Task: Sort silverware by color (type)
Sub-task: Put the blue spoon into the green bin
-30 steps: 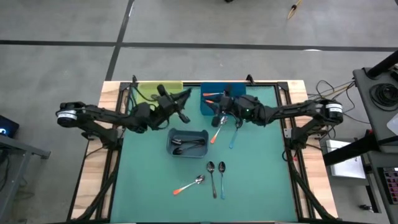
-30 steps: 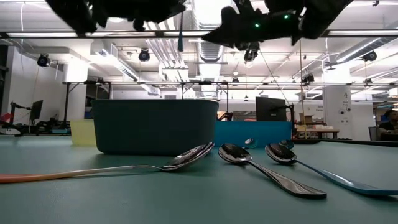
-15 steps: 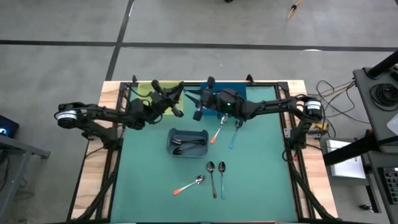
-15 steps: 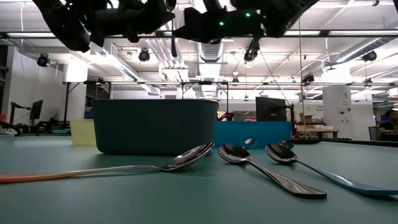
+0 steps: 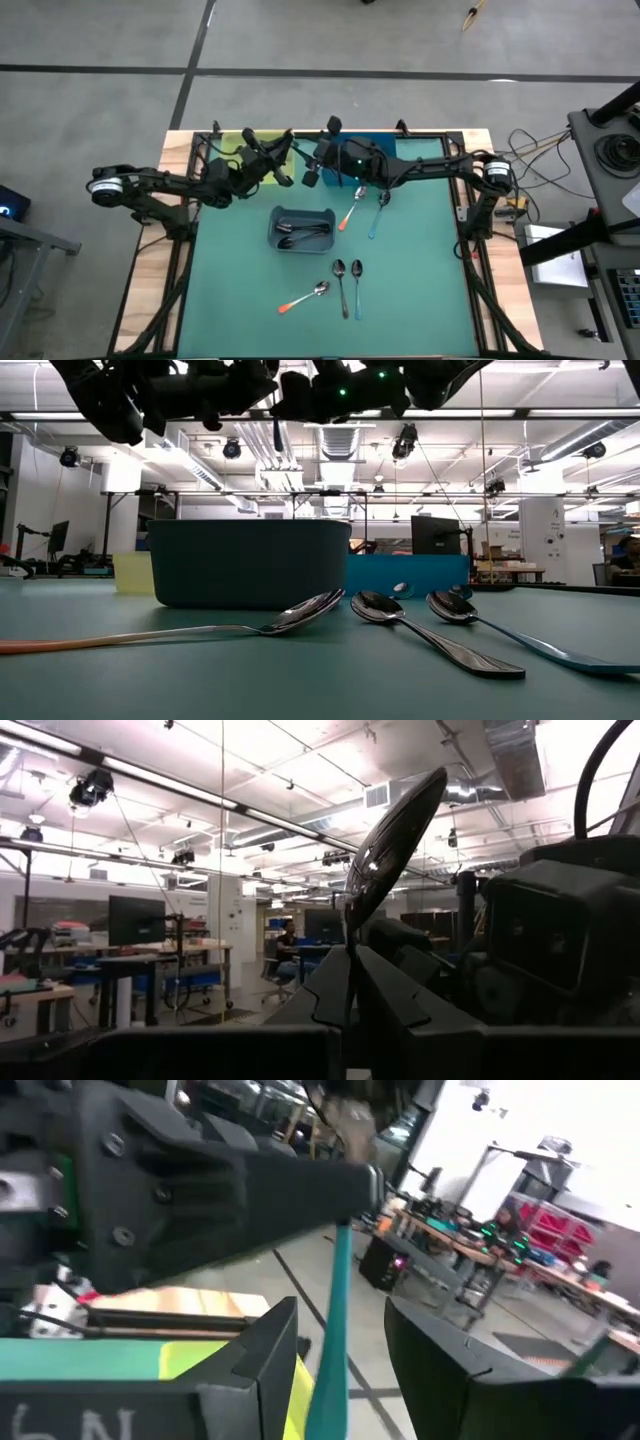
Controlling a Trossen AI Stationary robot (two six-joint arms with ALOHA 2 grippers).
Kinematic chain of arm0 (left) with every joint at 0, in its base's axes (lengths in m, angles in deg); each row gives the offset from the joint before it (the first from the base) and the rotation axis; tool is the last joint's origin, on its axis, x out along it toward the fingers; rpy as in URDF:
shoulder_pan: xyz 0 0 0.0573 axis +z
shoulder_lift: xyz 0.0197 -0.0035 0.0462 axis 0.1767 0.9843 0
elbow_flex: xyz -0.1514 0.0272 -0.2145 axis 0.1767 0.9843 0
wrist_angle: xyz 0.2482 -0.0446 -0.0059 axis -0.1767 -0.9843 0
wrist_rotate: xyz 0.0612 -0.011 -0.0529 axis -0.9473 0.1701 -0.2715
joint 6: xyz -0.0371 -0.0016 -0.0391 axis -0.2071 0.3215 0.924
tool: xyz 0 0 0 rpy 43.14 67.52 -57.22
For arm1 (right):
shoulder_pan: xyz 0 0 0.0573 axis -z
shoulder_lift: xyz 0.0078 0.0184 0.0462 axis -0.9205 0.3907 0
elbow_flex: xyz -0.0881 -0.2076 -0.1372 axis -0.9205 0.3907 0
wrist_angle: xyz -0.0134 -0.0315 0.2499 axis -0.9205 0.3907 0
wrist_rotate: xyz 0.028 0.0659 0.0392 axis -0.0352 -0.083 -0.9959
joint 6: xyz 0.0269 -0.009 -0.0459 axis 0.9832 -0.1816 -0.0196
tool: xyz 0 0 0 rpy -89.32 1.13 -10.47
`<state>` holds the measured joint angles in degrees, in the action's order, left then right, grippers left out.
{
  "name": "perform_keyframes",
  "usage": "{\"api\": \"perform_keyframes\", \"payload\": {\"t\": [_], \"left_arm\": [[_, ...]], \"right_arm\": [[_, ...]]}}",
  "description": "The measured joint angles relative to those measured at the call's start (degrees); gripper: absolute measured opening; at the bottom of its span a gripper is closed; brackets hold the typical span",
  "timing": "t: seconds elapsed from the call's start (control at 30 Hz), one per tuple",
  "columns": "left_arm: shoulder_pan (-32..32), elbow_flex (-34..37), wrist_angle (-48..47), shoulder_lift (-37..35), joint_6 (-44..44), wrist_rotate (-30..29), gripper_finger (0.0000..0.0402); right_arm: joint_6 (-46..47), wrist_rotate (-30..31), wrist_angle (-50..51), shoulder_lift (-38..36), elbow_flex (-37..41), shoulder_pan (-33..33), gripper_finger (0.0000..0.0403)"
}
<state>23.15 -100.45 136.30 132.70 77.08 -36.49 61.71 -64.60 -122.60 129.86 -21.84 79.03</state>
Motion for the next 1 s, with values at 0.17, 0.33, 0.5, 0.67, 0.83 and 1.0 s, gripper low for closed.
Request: {"api": "perform_keyframes", "payload": {"t": [0.17,0.33,0.5,0.67,0.83,1.0], "left_arm": [[0.00,-0.03,0.25,0.01,0.87,0.23,0.0000],[0.00,-0.04,0.39,0.01,2.70,1.49,0.0000],[0.00,-0.04,0.42,0.01,2.83,1.74,0.0000],[0.00,-0.04,0.39,0.03,2.85,1.75,0.0000],[0.00,-0.04,-0.52,0.03,3.35,1.71,0.0000],[0.00,-0.04,-1.01,-0.26,3.20,1.80,0.0025]], "right_arm": [[-0.12,-2.48,-1.64,0.67,-0.50,0.00,0.0136],[-0.99,-2.32,-2.24,1.48,-1.43,0.39,0.0115],[-2.15,-2.29,-2.01,1.66,-1.83,0.37,0.0064],[-2.08,-2.33,-1.80,1.66,-1.83,0.37,0.0017],[-1.47,-2.25,-1.13,1.66,-1.83,0.37,0.0015],[-1.50,-2.19,-0.32,1.58,-1.82,0.37,0.0010]]}}
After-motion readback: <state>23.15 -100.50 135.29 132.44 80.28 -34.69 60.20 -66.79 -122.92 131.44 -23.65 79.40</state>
